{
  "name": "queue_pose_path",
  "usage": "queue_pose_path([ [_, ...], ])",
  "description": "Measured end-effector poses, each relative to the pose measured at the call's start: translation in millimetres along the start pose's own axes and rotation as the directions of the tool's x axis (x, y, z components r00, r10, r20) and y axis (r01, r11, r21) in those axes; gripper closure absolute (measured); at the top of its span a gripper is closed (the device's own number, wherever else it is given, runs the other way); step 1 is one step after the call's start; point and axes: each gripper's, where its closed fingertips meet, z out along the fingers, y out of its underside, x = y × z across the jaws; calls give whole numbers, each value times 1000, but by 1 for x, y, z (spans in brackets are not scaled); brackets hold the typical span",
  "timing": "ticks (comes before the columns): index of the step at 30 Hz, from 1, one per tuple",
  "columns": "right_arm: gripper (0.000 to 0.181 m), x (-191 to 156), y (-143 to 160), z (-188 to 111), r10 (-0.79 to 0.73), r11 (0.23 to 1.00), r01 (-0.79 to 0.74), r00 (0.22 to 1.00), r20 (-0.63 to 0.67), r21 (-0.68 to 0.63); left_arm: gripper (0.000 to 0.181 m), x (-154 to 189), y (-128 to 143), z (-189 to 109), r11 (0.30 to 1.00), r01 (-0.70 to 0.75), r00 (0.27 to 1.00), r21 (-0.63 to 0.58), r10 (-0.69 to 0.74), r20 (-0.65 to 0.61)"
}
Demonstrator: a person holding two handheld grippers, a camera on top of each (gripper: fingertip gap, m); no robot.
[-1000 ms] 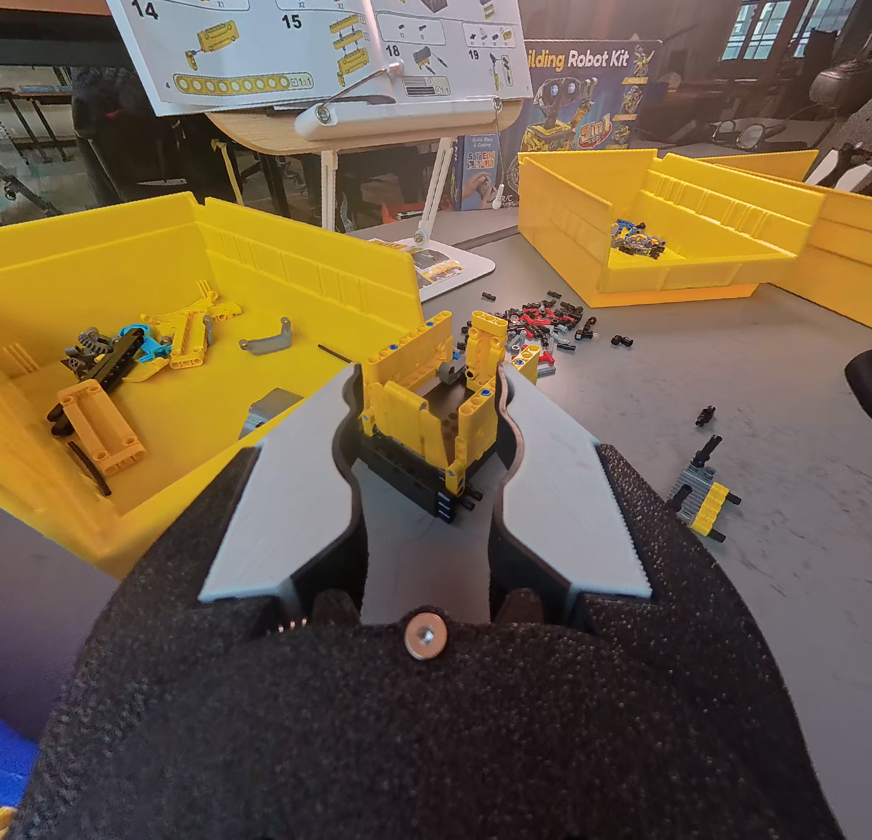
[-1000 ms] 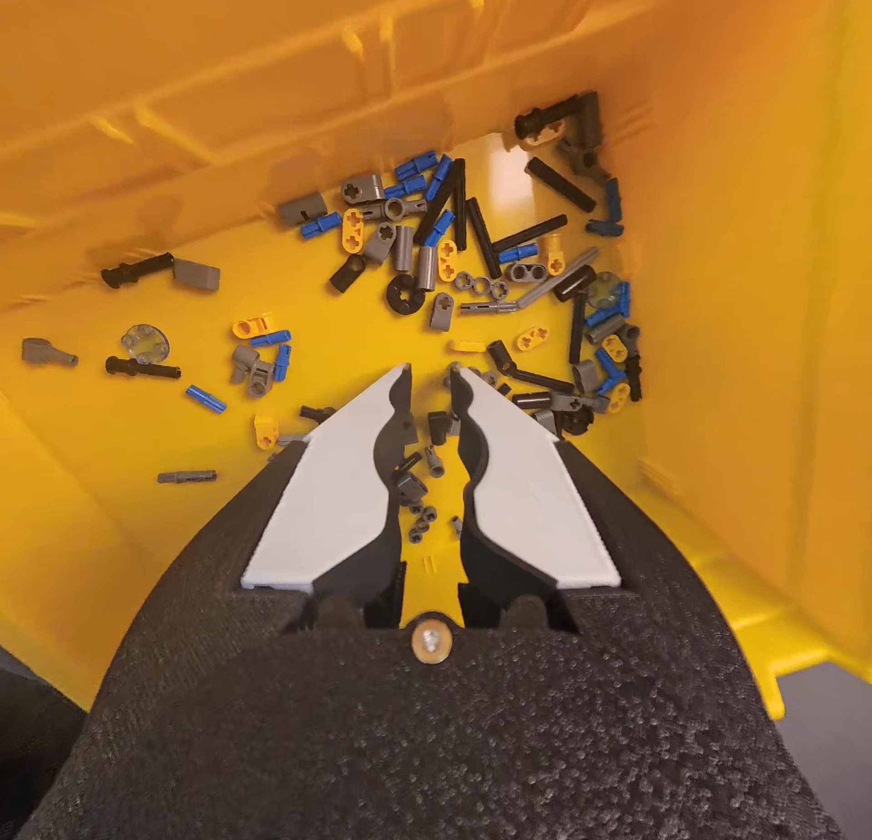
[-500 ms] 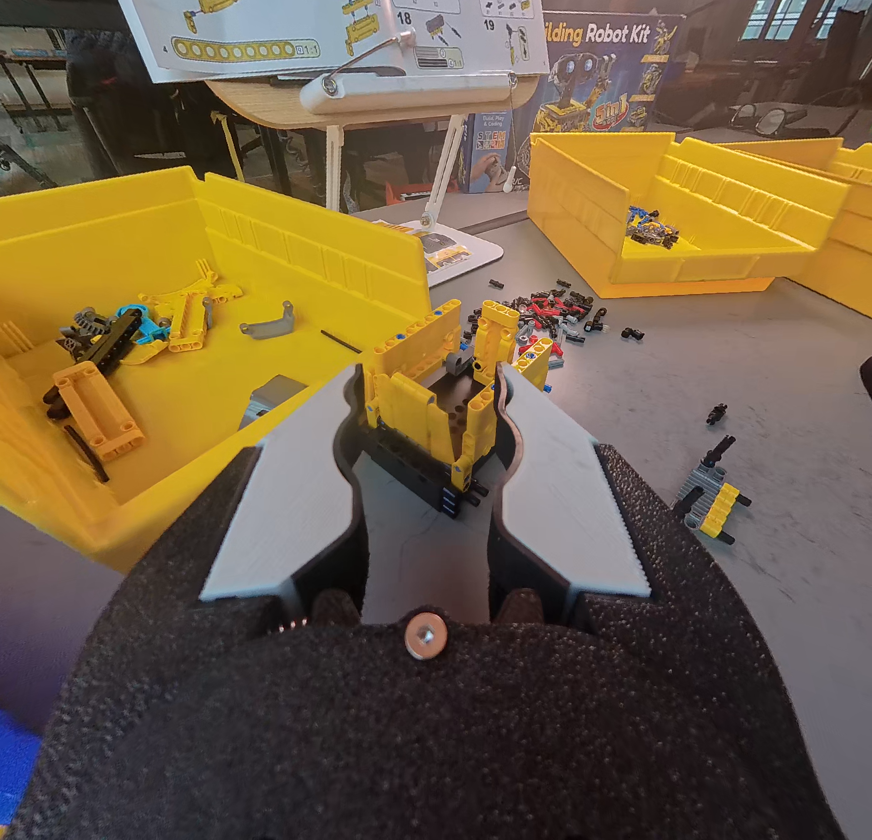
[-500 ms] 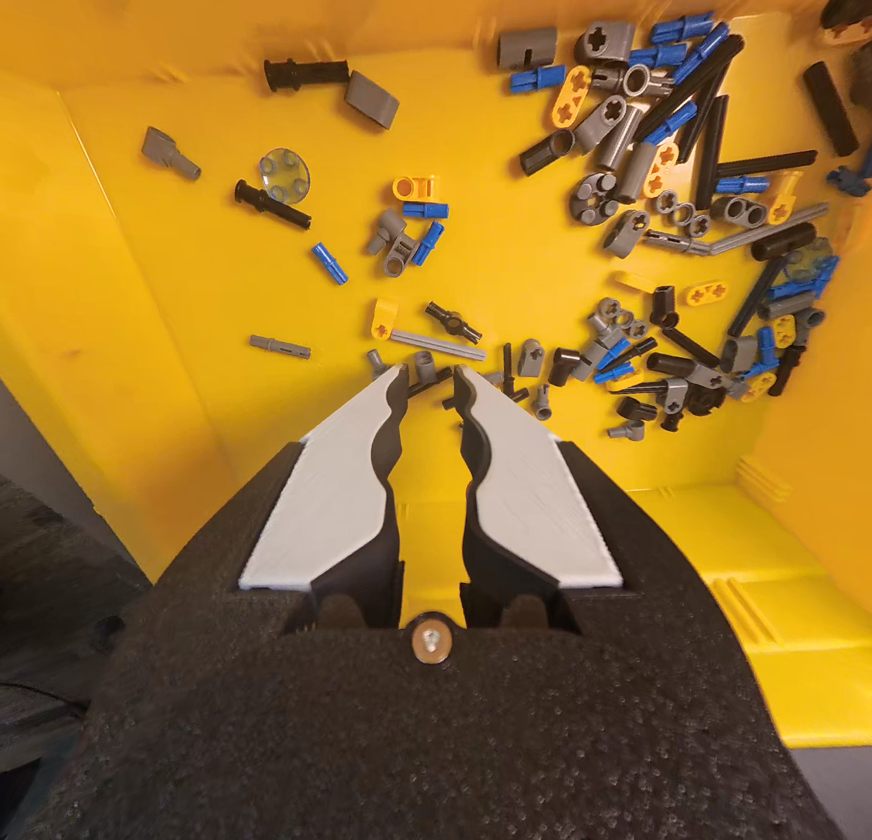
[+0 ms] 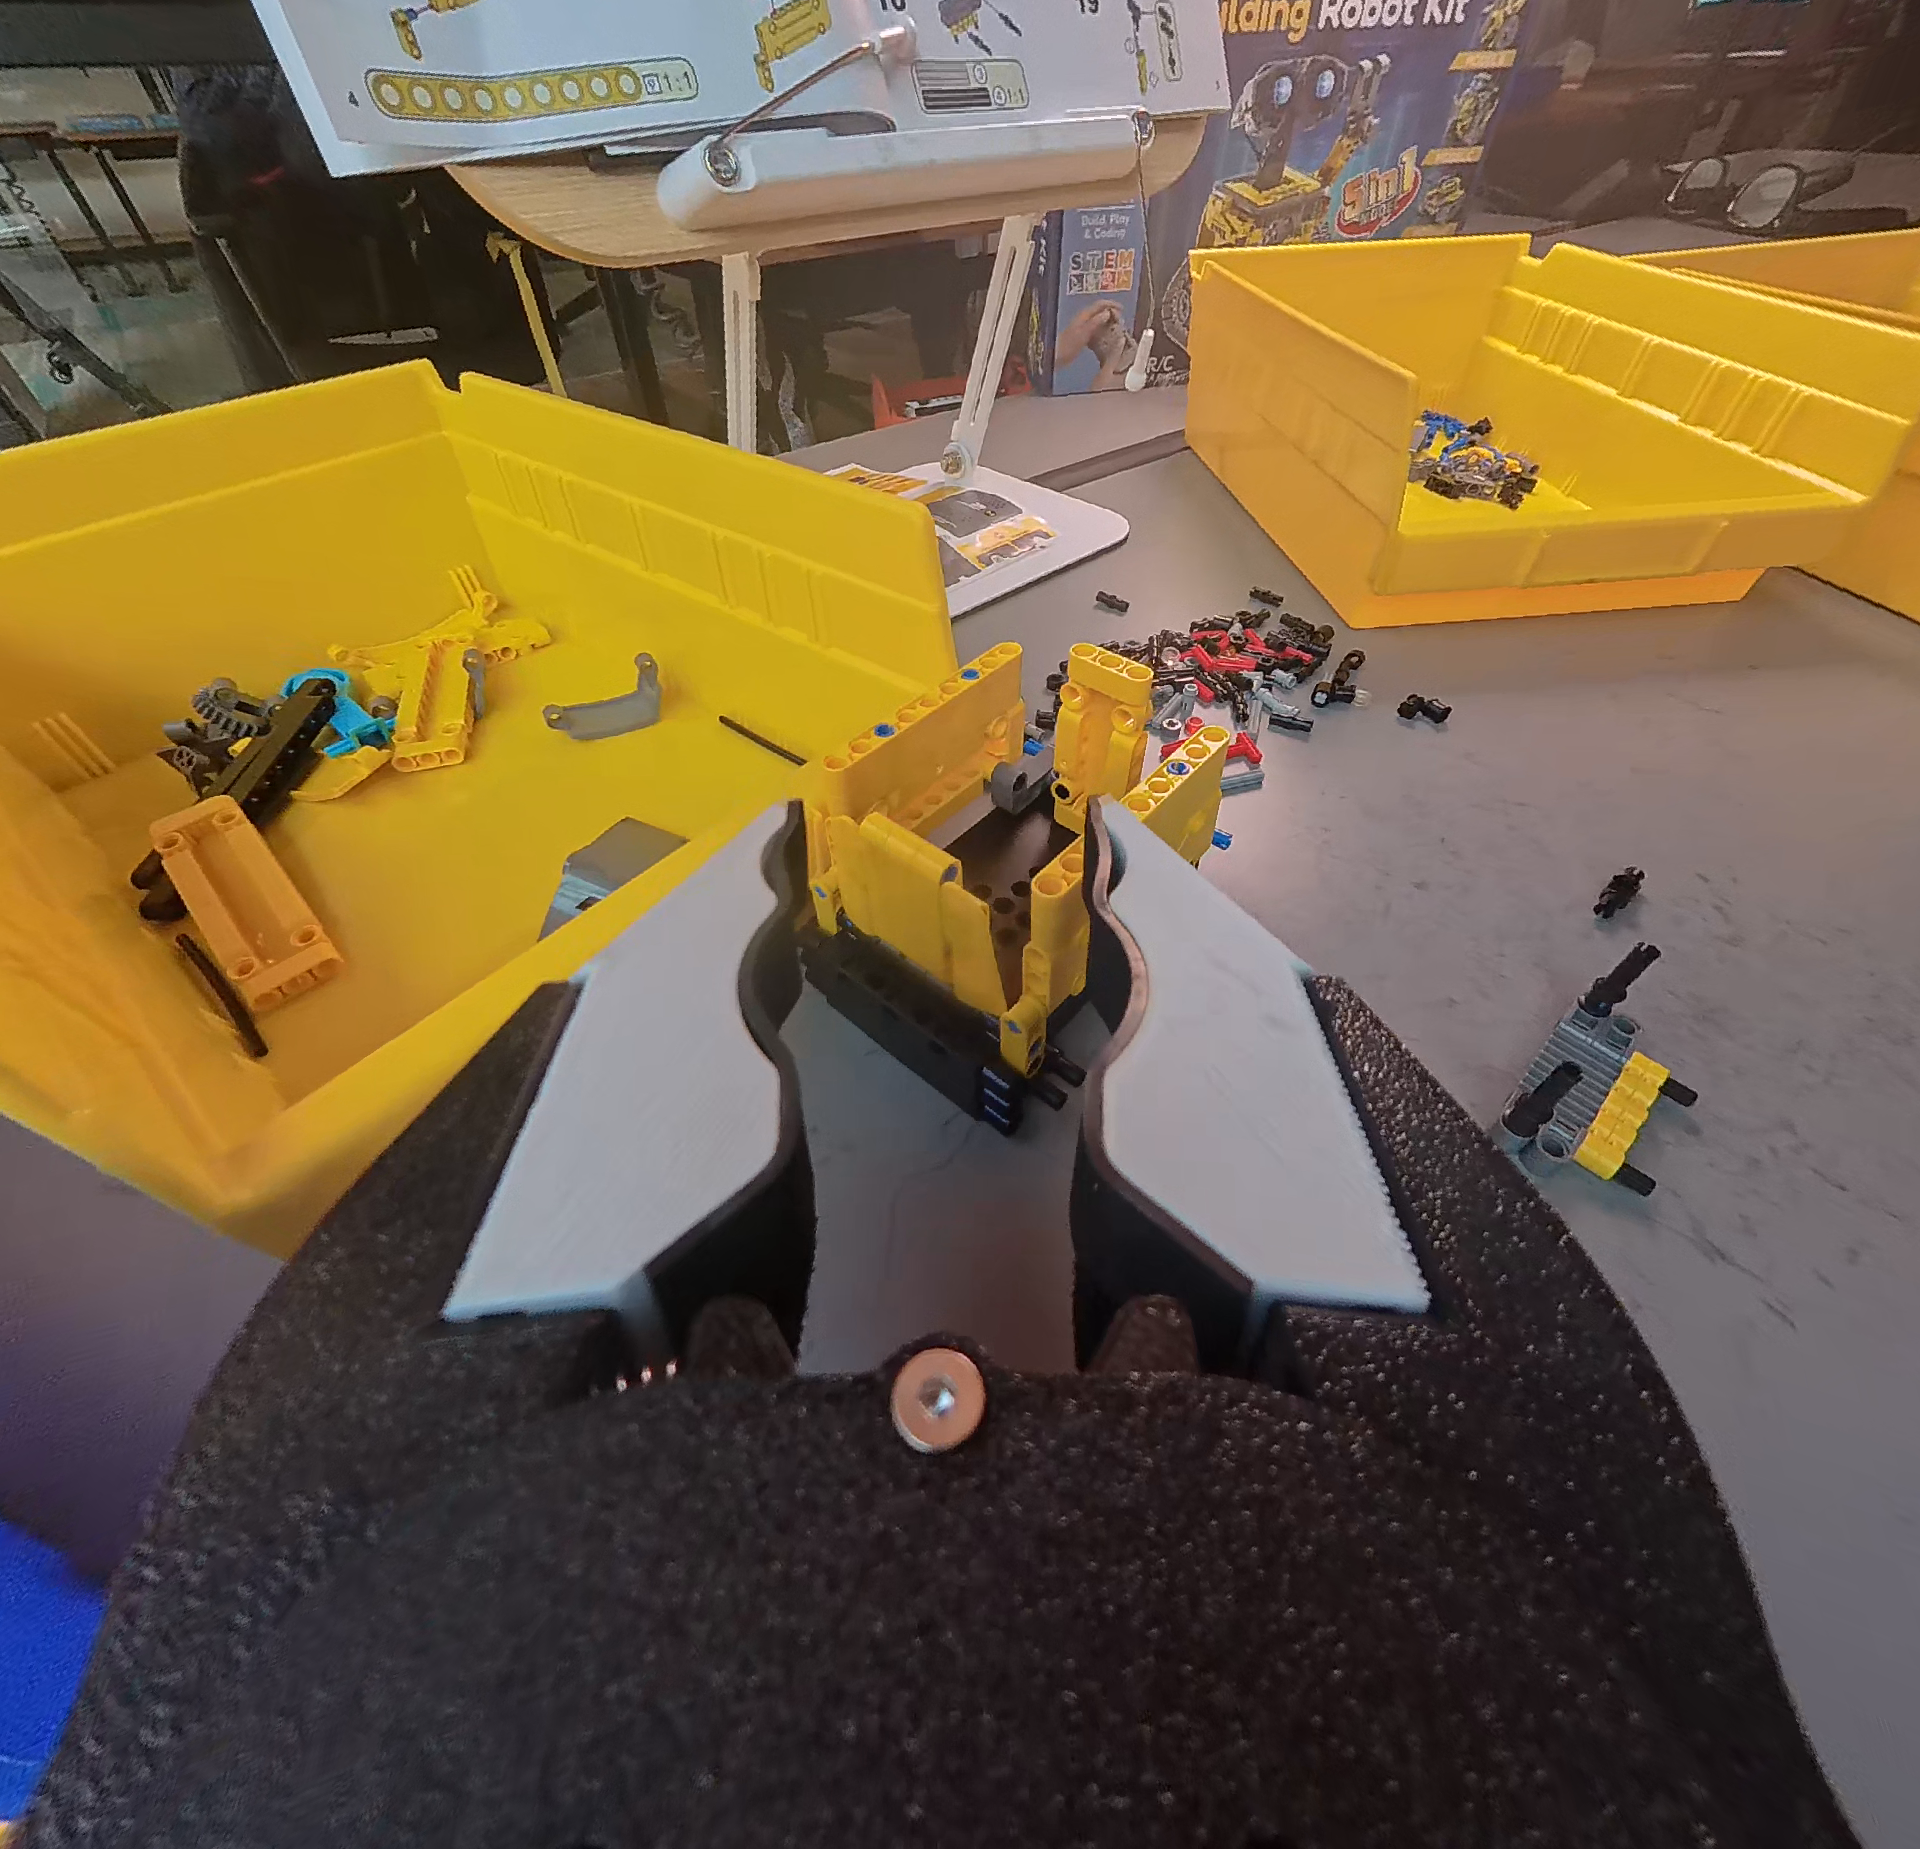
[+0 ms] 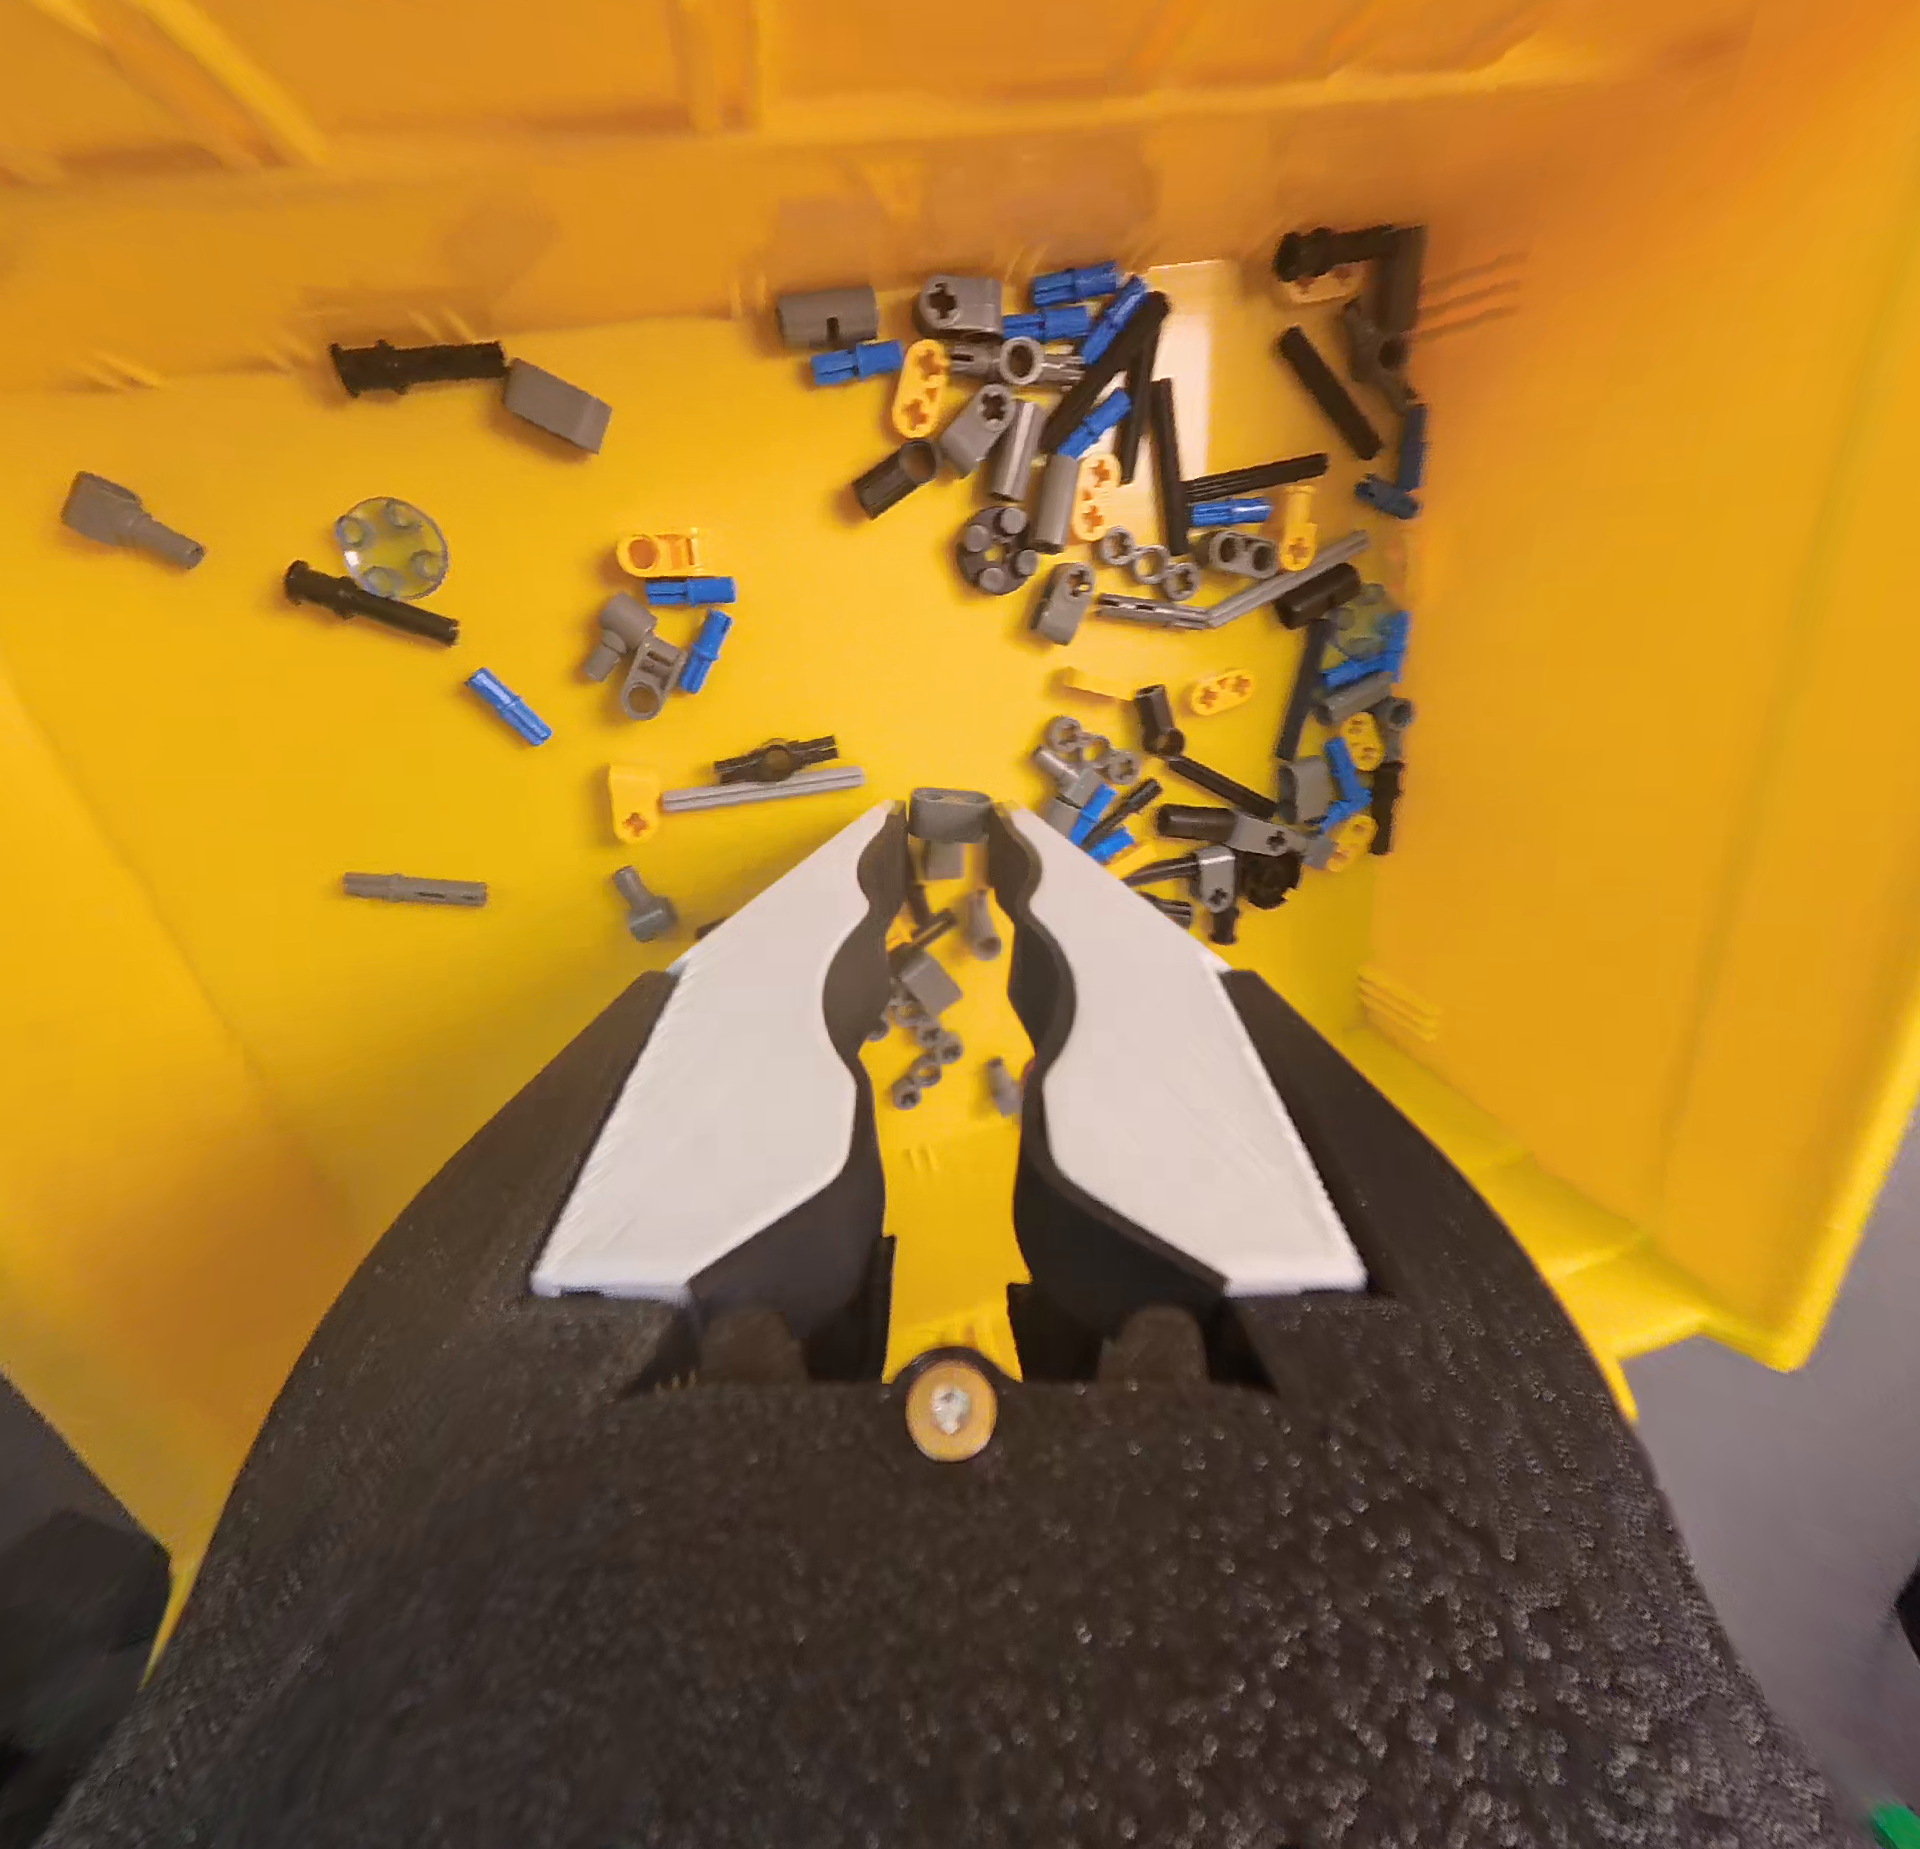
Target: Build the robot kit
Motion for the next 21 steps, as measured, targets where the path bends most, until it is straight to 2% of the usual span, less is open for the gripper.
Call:
queue_pose_path([
  [4, 166, 30, 0, -13, 51, 998, -46, 992, -114, 38, 130, -1, 0, 1, 1000, 8, 1000, -3, -8, -1],
  [7, 166, 40, -2, -14, 74, 996, -67, 990, -119, 55, 130, -1, 0, 0, 1000, 11, 1000, 2, -11, -2],
  [9, 166, 47, -10, -10, 121, 990, -112, 987, -108, 81, 130, -1, 0, 0, 1000, 11, 1000, 5, -11, -3],
  [14, 166, 63, -29, 12, 392, 915, -386, 919, -38, 119, 130, -1, -3, -2, 1000, 15, 1000, 22, -14, -4],
  [21, 166, 64, -27, 37, 524, 850, -524, 852, 15, 59, 130, -3, -4, -5, 998, 39, 999, 40, -39, -12],
])
